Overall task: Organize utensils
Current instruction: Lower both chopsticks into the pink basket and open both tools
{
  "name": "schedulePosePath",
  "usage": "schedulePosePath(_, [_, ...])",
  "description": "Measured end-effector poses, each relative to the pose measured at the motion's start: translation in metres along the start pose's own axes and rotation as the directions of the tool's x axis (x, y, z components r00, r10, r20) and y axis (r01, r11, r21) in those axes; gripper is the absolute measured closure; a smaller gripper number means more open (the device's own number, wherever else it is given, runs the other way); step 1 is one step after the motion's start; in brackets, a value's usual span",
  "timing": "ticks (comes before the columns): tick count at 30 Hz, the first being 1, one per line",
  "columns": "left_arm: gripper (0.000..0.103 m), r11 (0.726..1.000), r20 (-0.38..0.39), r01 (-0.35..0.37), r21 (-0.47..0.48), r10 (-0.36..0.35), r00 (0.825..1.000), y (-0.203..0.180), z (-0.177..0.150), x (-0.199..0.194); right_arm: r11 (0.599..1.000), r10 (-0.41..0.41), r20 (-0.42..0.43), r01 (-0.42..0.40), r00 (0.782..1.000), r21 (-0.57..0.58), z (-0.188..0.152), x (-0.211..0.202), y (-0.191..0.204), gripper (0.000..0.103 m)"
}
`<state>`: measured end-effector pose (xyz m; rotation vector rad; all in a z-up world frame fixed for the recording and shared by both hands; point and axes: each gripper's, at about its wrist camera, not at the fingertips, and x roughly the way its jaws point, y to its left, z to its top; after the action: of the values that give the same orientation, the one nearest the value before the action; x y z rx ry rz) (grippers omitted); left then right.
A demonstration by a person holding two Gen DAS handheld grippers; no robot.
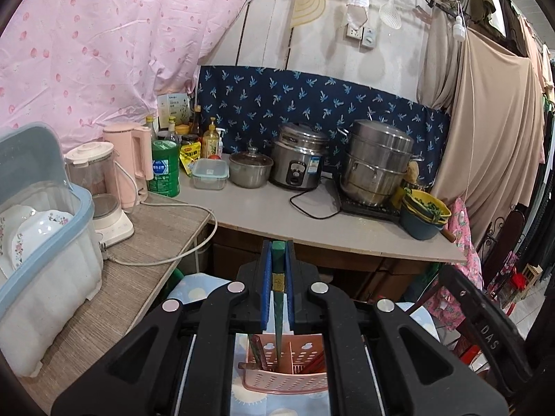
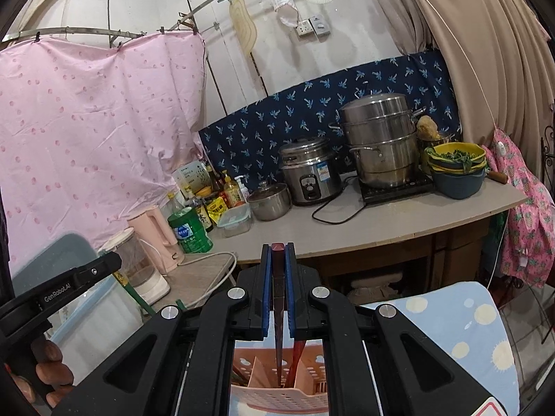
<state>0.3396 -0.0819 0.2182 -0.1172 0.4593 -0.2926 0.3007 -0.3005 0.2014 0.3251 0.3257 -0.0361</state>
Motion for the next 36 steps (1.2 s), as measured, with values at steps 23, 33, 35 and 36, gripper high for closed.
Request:
schedulePosePath(23, [0.081,0.999,-0.059,-0.029,0.034,0.031,0.998,-0.005,-0.028,0.024,0.998,-0.018,-0.089,0.013,0.996,-0.055,-0.036,0.021,0.006,0.081])
schedulePosePath(33, [0.068,0.998,-0.050,-0.040,0.053,0.043,0.998,-0.009,-0.035,0.003,0.996,-0.017,-0.084,0.009,0.996,-0.090,-0.038,0.000,0.018,0.073])
schedulePosePath(35, [0.066,0.998,-0.046,-0.039,0.058,0.042,0.998,-0.010,-0.037,-0.004,0.995,-0.018,-0.082,0.010,0.996,-0.097,-0.038,-0.006,0.020,0.073])
schedulePosePath(36, [0.065,0.998,-0.047,-0.038,0.059,0.041,0.998,-0.010,-0.038,-0.006,0.995,-0.022,-0.080,0.014,0.997,-0.103,-0.039,-0.009,0.021,0.072])
